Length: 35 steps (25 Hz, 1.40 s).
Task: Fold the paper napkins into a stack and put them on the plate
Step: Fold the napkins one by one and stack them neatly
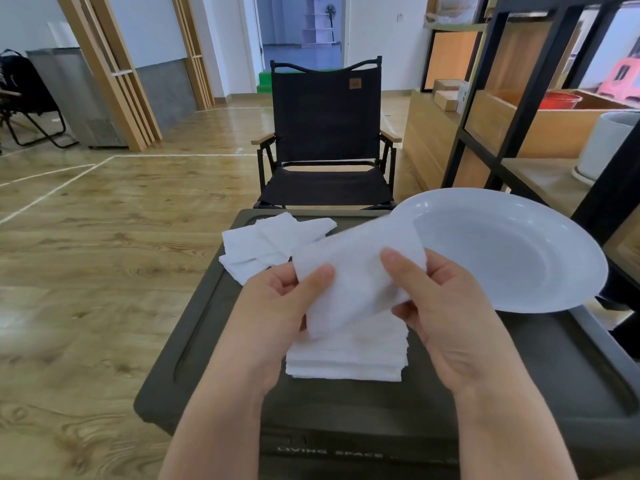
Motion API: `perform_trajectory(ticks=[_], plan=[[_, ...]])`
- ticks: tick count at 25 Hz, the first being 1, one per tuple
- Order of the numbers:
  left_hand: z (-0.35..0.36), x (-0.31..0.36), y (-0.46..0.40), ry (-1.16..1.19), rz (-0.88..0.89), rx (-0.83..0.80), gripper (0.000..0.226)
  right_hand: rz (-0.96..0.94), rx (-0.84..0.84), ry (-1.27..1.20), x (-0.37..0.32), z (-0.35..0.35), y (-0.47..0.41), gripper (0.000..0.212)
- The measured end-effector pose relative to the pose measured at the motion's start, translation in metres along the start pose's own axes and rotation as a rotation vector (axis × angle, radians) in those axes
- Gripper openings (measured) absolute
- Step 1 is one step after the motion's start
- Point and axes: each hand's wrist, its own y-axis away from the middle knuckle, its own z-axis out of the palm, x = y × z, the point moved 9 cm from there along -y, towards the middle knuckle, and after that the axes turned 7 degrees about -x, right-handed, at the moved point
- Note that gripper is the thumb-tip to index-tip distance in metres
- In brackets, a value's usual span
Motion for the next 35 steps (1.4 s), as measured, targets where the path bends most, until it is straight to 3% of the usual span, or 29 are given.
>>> perform_trajectory(ticks=[2, 6, 9, 13, 19, 23, 28, 31, 33, 35], plan=[[-0.016, -0.007, -0.004, 0.024, -0.003, 0.133, 0.013, -0.014, 0.055, 0.078, -0.002, -0.006, -0.002, 0.022], [-0.038, -0.005, -0.002, -0.322, 0.032, 0.325, 0.03, 0.023, 0.107, 0.305, 0.009, -0.014, -0.006, 0.01], [-0.036, -0.014, -0.005, -0.569, -0.062, 0.286, 0.033, 0.11, 0.054, 0.472, 0.023, -0.014, -0.009, 0.019], [-0.031, -0.015, -0.005, -0.584, -0.102, 0.218, 0.021, 0.097, 0.108, 0.532, 0.023, -0.021, -0.007, 0.019], [-0.042, -0.003, 0.004, -0.921, -0.125, 0.447, 0.04, 0.164, 0.141, 0.665, 0.027, -0.026, -0.006, 0.013], [-0.044, -0.008, 0.001, -0.984, -0.138, 0.471, 0.041, 0.216, 0.126, 0.749, 0.03, -0.025, -0.005, 0.015], [-0.058, -0.012, -0.003, -1.059, -0.199, 0.504, 0.04, 0.24, 0.135, 0.784, 0.032, -0.025, -0.006, 0.018], [-0.076, -0.002, -0.01, -1.166, -0.145, 0.538, 0.031, 0.177, 0.191, 0.729, 0.025, -0.029, -0.005, 0.018], [-0.08, -0.008, -0.015, -1.256, -0.197, 0.481, 0.048, 0.134, 0.234, 0.68, 0.019, -0.031, -0.004, 0.02], [-0.08, -0.01, -0.016, -1.284, -0.188, 0.485, 0.046, 0.113, 0.238, 0.665, 0.016, -0.03, -0.005, 0.02]])
